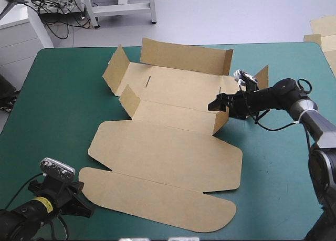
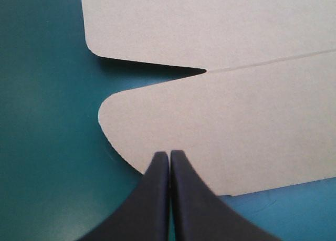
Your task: Fold the box
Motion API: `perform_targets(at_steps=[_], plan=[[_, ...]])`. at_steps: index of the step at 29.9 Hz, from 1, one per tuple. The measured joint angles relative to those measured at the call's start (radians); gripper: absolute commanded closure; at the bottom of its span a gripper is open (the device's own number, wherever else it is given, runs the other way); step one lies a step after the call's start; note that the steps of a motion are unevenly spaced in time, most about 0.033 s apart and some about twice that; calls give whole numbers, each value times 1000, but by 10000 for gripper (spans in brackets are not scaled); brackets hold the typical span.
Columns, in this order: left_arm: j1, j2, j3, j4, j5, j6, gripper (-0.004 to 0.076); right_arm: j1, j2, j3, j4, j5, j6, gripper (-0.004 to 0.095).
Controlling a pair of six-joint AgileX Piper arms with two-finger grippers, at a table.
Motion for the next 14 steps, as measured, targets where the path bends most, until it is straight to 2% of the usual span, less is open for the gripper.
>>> perform_targets(at_steps=[4, 6, 9, 14], plan=[[0, 0, 0, 0, -1, 0, 734, 10, 24, 0, 0, -28, 16, 248], [0, 0, 0, 0, -1, 0, 734, 10, 31, 0, -6, -34, 18, 312], [0, 0, 0, 0, -1, 0, 734, 10, 38, 0, -17, -34, 21, 493], [0, 0, 0, 0, -1, 0, 734, 10, 38, 0, -73, -34, 32, 929]])
